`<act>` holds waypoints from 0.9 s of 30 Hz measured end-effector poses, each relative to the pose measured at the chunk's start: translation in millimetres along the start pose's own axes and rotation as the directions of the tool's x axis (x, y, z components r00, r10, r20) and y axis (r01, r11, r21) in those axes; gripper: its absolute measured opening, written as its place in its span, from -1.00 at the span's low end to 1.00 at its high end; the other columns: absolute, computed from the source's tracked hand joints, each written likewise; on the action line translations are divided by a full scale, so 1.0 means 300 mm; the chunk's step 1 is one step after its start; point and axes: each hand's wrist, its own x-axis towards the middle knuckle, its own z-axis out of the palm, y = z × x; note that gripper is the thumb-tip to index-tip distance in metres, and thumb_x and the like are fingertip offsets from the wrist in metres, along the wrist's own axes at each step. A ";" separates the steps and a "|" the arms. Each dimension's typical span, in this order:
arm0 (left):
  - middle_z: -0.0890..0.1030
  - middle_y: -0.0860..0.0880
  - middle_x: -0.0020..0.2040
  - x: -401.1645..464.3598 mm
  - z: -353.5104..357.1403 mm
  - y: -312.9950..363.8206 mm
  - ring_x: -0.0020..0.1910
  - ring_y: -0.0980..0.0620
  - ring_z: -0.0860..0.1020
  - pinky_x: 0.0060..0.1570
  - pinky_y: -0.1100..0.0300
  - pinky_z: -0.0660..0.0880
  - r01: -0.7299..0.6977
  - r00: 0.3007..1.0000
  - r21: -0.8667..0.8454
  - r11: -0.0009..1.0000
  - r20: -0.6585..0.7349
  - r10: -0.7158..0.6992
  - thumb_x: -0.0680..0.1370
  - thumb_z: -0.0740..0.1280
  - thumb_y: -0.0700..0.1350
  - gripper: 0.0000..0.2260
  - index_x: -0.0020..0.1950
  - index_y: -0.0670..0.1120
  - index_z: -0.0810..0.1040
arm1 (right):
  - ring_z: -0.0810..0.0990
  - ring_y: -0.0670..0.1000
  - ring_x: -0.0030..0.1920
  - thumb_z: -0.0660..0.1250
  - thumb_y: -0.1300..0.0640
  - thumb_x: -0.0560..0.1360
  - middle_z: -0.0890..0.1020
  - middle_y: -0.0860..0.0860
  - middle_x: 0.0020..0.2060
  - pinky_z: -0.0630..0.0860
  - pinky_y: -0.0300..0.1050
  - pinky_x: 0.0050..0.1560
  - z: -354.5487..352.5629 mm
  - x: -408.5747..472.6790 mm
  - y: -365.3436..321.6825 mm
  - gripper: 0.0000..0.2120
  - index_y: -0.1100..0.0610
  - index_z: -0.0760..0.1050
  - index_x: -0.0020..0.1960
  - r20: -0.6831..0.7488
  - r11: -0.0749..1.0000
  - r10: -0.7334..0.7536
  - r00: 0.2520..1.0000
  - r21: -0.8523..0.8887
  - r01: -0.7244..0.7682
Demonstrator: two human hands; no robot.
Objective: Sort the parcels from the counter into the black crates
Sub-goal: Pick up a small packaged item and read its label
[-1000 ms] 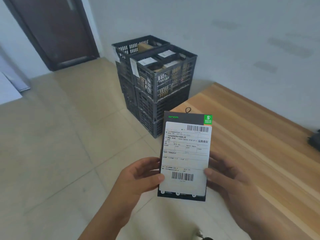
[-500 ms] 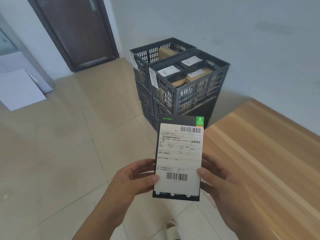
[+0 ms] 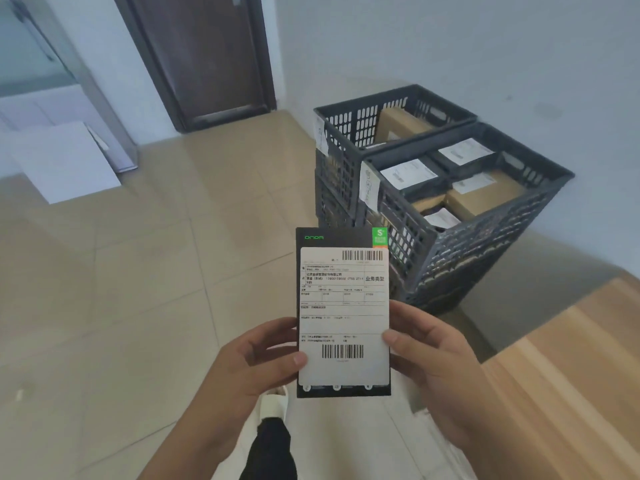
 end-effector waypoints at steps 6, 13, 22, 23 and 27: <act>0.72 -0.11 0.18 0.360 -0.241 0.172 0.16 -0.18 0.69 0.21 -0.07 0.59 0.001 0.997 -0.031 1.000 0.076 0.001 0.37 0.51 -0.15 -0.52 0.30 -0.11 0.63 | 0.71 0.24 0.12 0.31 0.40 0.57 0.74 0.12 0.12 0.56 0.25 0.25 0.258 0.335 -0.087 -0.70 0.13 0.70 0.15 -0.111 0.999 0.031 0.993 0.033 -0.027; 0.71 -0.11 0.21 0.738 -0.465 0.367 0.19 -0.17 0.68 0.18 -0.05 0.59 0.019 0.986 0.003 1.000 0.164 -0.019 0.38 0.50 -0.16 -0.52 0.31 -0.11 0.62 | 0.70 0.23 0.17 0.32 0.37 0.58 0.73 0.11 0.17 0.56 0.09 0.13 0.478 0.662 -0.191 -0.69 0.16 0.63 0.27 -0.163 0.999 0.019 0.987 0.039 -0.013; 0.70 -0.11 0.21 1.172 -0.478 0.501 0.15 -0.17 0.69 0.10 -0.10 0.64 0.096 0.939 0.106 0.990 0.321 -0.126 0.30 0.58 -0.12 -0.44 0.31 -0.08 0.63 | 0.71 0.21 0.16 0.30 0.36 0.60 0.74 0.12 0.13 0.56 0.19 0.24 0.480 0.983 -0.257 -0.72 0.19 0.63 0.25 -0.314 0.988 0.097 0.945 0.145 -0.053; 0.71 -0.10 0.20 1.227 -0.468 0.526 0.14 -0.16 0.70 0.06 -0.06 0.65 0.095 0.934 0.119 0.988 0.334 -0.130 0.26 0.59 -0.08 -0.38 0.31 -0.07 0.62 | 0.71 0.20 0.16 0.30 0.36 0.61 0.74 0.11 0.12 0.57 0.16 0.20 0.471 1.029 -0.265 -0.73 0.19 0.63 0.24 -0.319 0.987 0.104 0.942 0.152 -0.057; 0.72 -0.07 0.17 1.461 -0.414 0.635 0.10 -0.12 0.72 -0.08 0.08 0.67 0.065 0.929 0.147 0.987 0.352 -0.113 0.28 0.58 -0.09 -0.40 0.33 -0.04 0.60 | 0.74 0.14 0.11 0.32 0.35 0.60 0.76 0.07 0.08 0.62 -0.09 -0.03 0.430 1.248 -0.310 -0.75 0.16 0.63 0.20 -0.299 0.984 0.111 0.948 0.164 -0.063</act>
